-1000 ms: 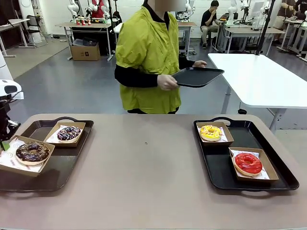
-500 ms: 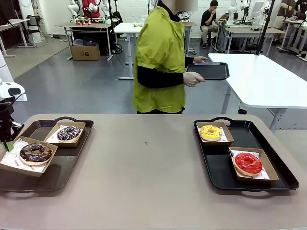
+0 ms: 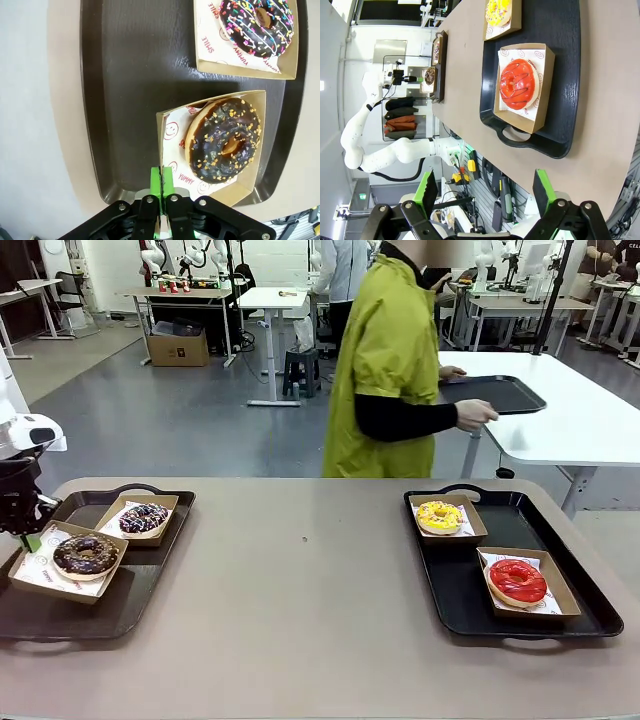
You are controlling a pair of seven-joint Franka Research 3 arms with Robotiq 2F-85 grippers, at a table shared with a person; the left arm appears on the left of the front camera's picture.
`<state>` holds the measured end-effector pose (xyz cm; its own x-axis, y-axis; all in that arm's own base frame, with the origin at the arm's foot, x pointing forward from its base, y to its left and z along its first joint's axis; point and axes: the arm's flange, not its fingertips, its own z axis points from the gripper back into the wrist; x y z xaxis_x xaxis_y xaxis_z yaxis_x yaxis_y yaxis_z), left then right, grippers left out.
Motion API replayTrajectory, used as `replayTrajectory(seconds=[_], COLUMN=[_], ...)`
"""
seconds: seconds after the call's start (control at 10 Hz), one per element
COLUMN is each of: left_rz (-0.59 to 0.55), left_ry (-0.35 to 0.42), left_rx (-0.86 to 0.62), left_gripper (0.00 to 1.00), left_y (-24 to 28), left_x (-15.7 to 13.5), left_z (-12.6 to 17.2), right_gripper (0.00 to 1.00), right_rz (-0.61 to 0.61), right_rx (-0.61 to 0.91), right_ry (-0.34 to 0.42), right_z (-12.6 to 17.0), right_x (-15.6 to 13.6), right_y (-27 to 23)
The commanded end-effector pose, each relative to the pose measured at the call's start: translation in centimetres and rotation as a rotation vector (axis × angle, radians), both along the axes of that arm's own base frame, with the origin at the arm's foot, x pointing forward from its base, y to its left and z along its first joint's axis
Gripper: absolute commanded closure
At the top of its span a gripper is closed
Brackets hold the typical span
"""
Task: Individually package the donuts and arrange them on the tray.
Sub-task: Place the picked Paper togo box on the Handle tray.
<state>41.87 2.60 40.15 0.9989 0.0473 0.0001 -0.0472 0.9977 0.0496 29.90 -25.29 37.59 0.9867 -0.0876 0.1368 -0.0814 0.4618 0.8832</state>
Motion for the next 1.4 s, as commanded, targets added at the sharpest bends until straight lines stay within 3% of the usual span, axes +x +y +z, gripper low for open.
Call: replayTrajectory(seconds=[0.0, 0.4, 0.5, 0.6, 0.7, 0.8, 1.0, 1.1, 1.3], left_rz=[-0.044, -0.06, -0.075, -0.079, -0.075, -0.075, -0.07, -0.074, -0.079], left_ry=[-0.003, 0.019, 0.016, 0.012, 0.01, 0.014, 0.018, 0.018, 0.012], left_rx=[0.027, 0.039, 0.035, 0.034, 0.03, 0.029, 0.012, -0.001, -0.016], left_gripper=[0.99, 0.99, 0.75, 0.41, 0.17, 0.0, 0.0, 0.48, 0.29], left_y=[0.1, -0.1, -0.1, -0.1, 0.0, 0.0, 0.0, 0.0, 0.0], left_x=[0.6, 1.1, 1.0, 0.9, 0.7, 0.8, 0.6, 0.6, 0.5], left_z=[-0.7, -2.0, -1.9, -1.6, -1.6, -1.5, -1.4, -1.1, -0.8], right_gripper=[0.0, 0.0, 0.0, 0.0, 0.0, 0.0, 0.0, 0.0, 0.0], right_rz=[0.003, 0.003, 0.003, 0.003, 0.003, 0.003, 0.003, 0.003, 0.003], right_rx=[0.011, 0.011, 0.011, 0.011, 0.011, 0.011, 0.011, 0.011, 0.011], right_ry=[-0.01, -0.01, -0.01, -0.01, -0.01, -0.01, -0.01, -0.01, -0.01], right_z=[0.1, 0.1, 0.1, 0.1, 0.1, 0.1, 0.1, 0.1, 0.1], right_x=[0.0, 0.0, 0.0, 0.0, 0.0, 0.0, 0.0, 0.0, 0.0], right_y=[0.0, 0.0, 0.0, 0.0, 0.0, 0.0, 0.0, 0.0, 0.0])
